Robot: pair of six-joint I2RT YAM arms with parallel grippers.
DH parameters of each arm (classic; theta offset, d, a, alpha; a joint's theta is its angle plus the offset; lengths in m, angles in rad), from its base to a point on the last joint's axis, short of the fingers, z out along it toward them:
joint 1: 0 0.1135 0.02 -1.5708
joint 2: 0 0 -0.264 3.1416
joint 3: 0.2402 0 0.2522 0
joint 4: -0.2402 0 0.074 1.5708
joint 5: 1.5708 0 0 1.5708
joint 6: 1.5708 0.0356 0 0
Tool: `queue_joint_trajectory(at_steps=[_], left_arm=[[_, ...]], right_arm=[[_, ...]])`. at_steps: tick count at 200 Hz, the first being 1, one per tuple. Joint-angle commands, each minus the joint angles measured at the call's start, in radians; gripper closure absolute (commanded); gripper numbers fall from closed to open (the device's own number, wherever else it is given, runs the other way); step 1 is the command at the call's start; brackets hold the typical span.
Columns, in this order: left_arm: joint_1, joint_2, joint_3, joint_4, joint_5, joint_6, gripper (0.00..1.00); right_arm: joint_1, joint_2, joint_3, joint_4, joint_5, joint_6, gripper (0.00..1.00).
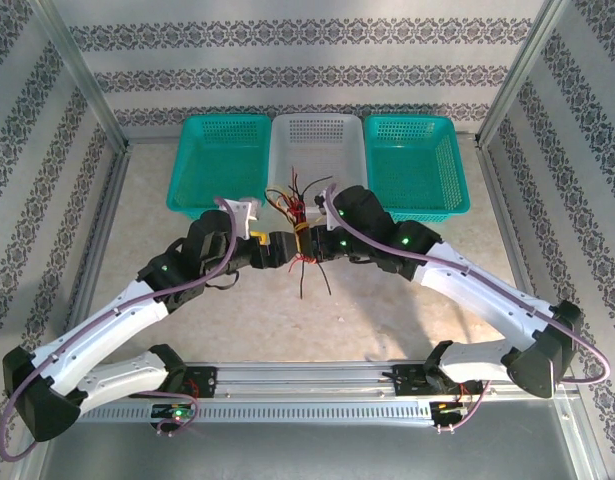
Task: Untangle the cables
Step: Pass the cables.
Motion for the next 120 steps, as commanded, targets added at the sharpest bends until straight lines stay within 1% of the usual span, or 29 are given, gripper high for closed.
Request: queue_joint_trajectory(at_steps=[1, 14, 46, 70, 96, 120], left_arm=[[-0.010, -0.008, 0.044, 0.065, -0.109, 0.070, 0.01], [0.005, -0.011, 0.045, 0.112, -0.100, 0.058, 0.01], [0.014, 0.030, 0.070, 0.189, 0.001, 0.036, 0.01], [0.031, 0.009, 0.043, 0.253, 0.064, -0.005, 0.01], [0.091, -0.013, 0.022, 0.287, 0.167, -0.084, 0.01], [0.175, -0.020, 0.003, 0.372, 0.323, -0.196, 0.01]], right_arm=[[0.022, 0.019, 0.091, -0.094, -0.029, -0.071, 0.77], [0.034, 0.030, 0.127, -0.122, -0.025, -0.086, 0.76], [0.062, 0.059, 0.186, -0.186, 0.011, -0.126, 0.75], [0.063, 0.052, 0.192, -0.193, 0.022, -0.137, 0.75], [0.063, 0.045, 0.198, -0.209, 0.044, -0.147, 0.73], [0.060, 0.043, 0.206, -0.215, 0.043, -0.151, 0.72]])
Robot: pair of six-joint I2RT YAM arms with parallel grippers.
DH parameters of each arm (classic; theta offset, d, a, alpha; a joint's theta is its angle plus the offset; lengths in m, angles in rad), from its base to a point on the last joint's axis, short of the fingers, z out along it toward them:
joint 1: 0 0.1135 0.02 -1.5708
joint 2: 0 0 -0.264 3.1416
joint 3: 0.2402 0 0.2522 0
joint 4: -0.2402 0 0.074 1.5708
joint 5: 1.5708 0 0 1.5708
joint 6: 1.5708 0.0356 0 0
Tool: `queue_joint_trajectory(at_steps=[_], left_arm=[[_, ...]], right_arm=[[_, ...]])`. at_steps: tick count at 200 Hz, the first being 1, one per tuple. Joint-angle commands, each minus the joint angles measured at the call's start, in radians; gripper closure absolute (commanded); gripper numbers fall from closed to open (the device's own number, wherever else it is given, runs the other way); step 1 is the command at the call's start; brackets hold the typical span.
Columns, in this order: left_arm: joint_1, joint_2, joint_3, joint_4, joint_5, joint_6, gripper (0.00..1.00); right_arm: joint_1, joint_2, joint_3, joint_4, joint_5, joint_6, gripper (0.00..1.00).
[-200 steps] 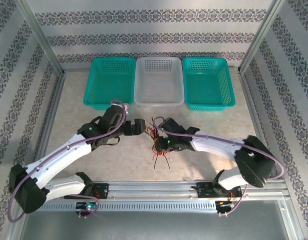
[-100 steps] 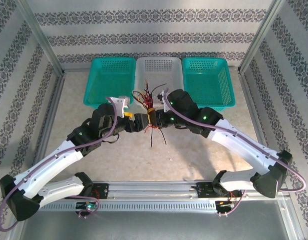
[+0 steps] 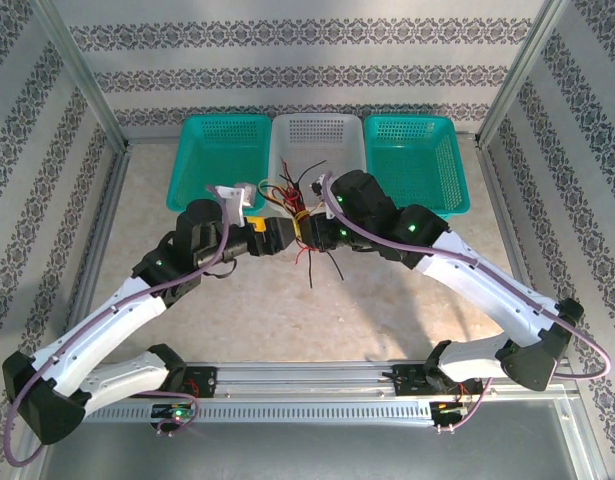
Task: Untangle the cables
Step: Pass the cables.
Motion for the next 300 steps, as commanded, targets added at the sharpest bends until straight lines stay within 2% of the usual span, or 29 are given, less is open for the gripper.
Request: queue_joint_trajectory(at_steps=[1, 17, 53, 69, 132, 175, 214, 236, 263, 277, 300], left_arm=[[0.078, -0.023, -0.005, 0.237, 0.171, -0.151, 0.01], [0.128, -0.023, 0.008, 0.249, 0.274, -0.194, 0.01], [0.155, -0.005, 0.053, 0.134, 0.347, -0.161, 0.01], [0.156, 0.015, 0.063, 0.075, 0.343, -0.140, 0.01], [0.156, 0.056, 0.092, 0.020, 0.341, -0.119, 0.01], [0.156, 0.055, 0.037, 0.179, 0.366, -0.194, 0.01], [0.156, 0.049, 0.003, 0.216, 0.391, -0.224, 0.00], [0.156, 0.053, -0.006, 0.252, 0.400, -0.251, 0.12], [0.156, 0.071, 0.004, 0.274, 0.426, -0.262, 0.37], [0.156, 0.067, 0.002, 0.279, 0.431, -0.260, 0.53], [0.156, 0.077, 0.003, 0.286, 0.465, -0.262, 0.69]], right_arm=[[0.033, -0.004, 0.019, -0.047, -0.051, -0.042, 0.72], [0.026, -0.004, 0.021, -0.048, -0.050, -0.040, 0.72], [0.023, -0.011, 0.042, -0.056, -0.056, -0.053, 0.72], [0.026, -0.014, 0.046, -0.057, -0.056, -0.058, 0.72], [0.079, -0.013, 0.079, -0.060, -0.035, -0.090, 0.72], [0.093, -0.042, 0.072, -0.013, -0.056, -0.092, 0.73], [0.096, -0.050, 0.064, 0.022, -0.076, -0.089, 0.75], [0.105, -0.047, 0.064, 0.033, -0.095, -0.096, 0.75], [0.107, -0.035, 0.067, 0.029, -0.091, -0.099, 0.75], [0.107, -0.033, 0.066, 0.031, -0.088, -0.098, 0.75], [0.109, -0.037, 0.060, 0.037, -0.072, -0.092, 0.75]])
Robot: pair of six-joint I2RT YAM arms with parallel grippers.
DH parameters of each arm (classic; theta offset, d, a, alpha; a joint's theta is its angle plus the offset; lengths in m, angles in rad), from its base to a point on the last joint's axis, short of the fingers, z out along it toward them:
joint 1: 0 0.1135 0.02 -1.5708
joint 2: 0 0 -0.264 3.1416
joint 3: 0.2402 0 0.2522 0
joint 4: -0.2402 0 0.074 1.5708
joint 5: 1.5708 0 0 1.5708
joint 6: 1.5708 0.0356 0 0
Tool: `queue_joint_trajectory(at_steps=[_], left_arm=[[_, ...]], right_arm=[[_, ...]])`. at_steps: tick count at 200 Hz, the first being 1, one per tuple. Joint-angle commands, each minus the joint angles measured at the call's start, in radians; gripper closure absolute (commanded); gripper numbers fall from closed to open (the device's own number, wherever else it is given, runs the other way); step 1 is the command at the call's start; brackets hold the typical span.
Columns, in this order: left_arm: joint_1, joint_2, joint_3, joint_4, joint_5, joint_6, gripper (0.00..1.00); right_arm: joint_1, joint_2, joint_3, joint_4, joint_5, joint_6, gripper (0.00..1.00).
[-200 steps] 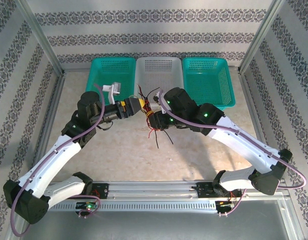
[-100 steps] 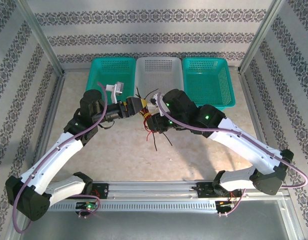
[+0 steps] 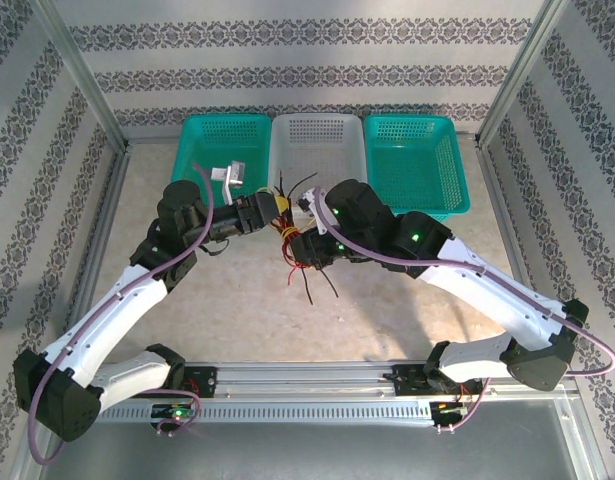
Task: Untangle the cables
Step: Pass the cables, then untie the cable.
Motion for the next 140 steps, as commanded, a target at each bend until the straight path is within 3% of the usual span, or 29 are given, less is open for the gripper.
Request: queue_joint_trajectory(at_steps=[1, 33, 51, 72, 85, 104, 125, 140], left_arm=[[-0.001, 0.014, -0.008, 0.045, 0.075, -0.006, 0.70], [-0.002, 0.009, -0.027, 0.066, 0.069, -0.006, 0.84], [-0.003, 0.002, -0.036, 0.095, 0.050, -0.006, 0.89], [-0.001, -0.015, -0.043, 0.132, 0.008, -0.004, 1.00], [-0.001, -0.030, -0.045, 0.145, -0.029, 0.012, 1.00], [0.001, -0.062, -0.049, 0.153, -0.092, 0.047, 1.00], [0.017, -0.097, -0.082, 0.242, -0.138, 0.023, 1.00], [0.028, -0.102, -0.108, 0.343, -0.140, -0.033, 1.00]], right_arm=[[0.015, -0.018, 0.020, 0.086, -0.012, -0.027, 0.75], [0.015, -0.021, 0.021, 0.090, 0.003, -0.024, 0.74], [0.016, -0.030, 0.022, 0.086, 0.029, -0.023, 0.66], [0.015, -0.055, 0.028, 0.059, 0.114, -0.027, 0.37], [0.001, -0.082, 0.035, 0.022, 0.192, -0.026, 0.21], [-0.072, -0.148, 0.021, -0.006, 0.203, 0.002, 0.02], [-0.200, -0.222, -0.003, -0.015, 0.118, 0.054, 0.02], [-0.304, -0.230, 0.007, -0.030, -0.013, 0.102, 0.04]])
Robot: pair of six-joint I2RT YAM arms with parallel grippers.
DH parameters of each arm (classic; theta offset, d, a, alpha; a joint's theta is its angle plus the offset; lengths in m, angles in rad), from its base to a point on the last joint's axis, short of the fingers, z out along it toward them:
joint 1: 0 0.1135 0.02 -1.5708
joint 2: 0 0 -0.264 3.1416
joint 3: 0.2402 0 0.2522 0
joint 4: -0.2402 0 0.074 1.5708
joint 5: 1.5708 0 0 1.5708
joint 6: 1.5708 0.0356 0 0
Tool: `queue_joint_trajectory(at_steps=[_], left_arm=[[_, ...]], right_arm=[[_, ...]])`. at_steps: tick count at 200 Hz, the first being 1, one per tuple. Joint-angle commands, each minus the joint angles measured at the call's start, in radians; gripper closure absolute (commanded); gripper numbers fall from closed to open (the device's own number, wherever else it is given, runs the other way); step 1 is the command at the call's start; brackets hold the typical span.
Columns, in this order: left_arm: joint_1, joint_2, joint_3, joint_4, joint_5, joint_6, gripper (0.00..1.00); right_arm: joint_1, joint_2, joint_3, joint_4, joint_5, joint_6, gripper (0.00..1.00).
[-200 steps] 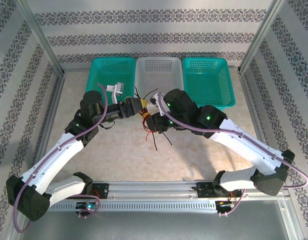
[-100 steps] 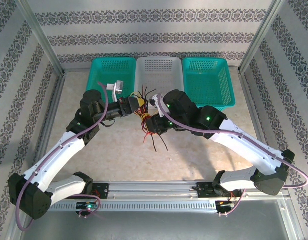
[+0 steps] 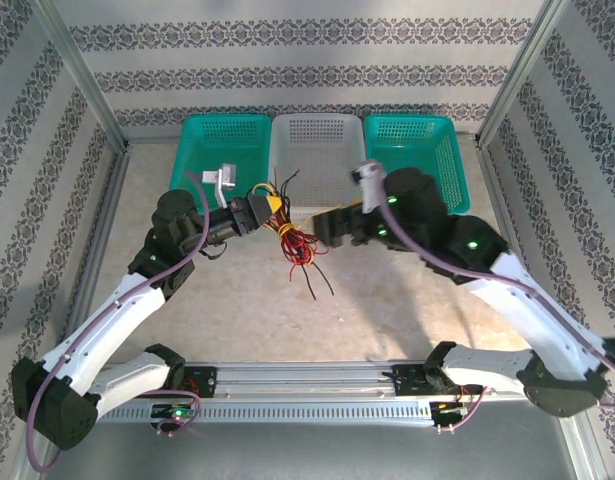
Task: Untangle the cables
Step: Untie the cable.
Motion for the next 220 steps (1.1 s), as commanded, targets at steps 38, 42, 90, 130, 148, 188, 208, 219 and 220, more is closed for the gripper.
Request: queue_joint_trajectory(at_steps=[38, 42, 90, 130, 148, 188, 208, 219, 220], left_arm=[[0.021, -0.010, -0.018, 0.317, 0.033, -0.085, 1.00], [0.021, -0.011, -0.021, 0.333, 0.037, -0.090, 1.00], [0.024, 0.016, -0.007, 0.465, 0.091, -0.180, 1.00], [0.024, 0.022, 0.012, 0.467, 0.124, -0.186, 1.00], [0.024, 0.020, 0.009, 0.476, 0.117, -0.187, 1.00], [0.026, 0.034, 0.012, 0.521, 0.098, -0.198, 1.00], [0.026, 0.052, 0.021, 0.542, 0.111, -0.208, 1.00], [0.026, 0.064, 0.023, 0.553, 0.119, -0.213, 1.00], [0.026, 0.065, 0.024, 0.554, 0.118, -0.214, 1.00]], right_arm=[[-0.198, 0.041, 0.063, 0.064, -0.513, 0.209, 0.29], [-0.193, 0.047, 0.069, 0.073, -0.523, 0.214, 0.29], [-0.225, 0.105, 0.049, 0.152, -0.558, 0.322, 0.40], [-0.270, 0.126, 0.034, 0.331, -0.631, 0.473, 0.50], [-0.290, 0.136, 0.028, 0.332, -0.641, 0.490, 0.55], [-0.318, 0.119, -0.057, 0.340, -0.639, 0.521, 0.44], [-0.329, 0.116, -0.088, 0.375, -0.643, 0.545, 0.45], [-0.333, 0.123, -0.090, 0.402, -0.655, 0.562, 0.52], [-0.333, 0.123, -0.089, 0.405, -0.656, 0.563, 0.53]])
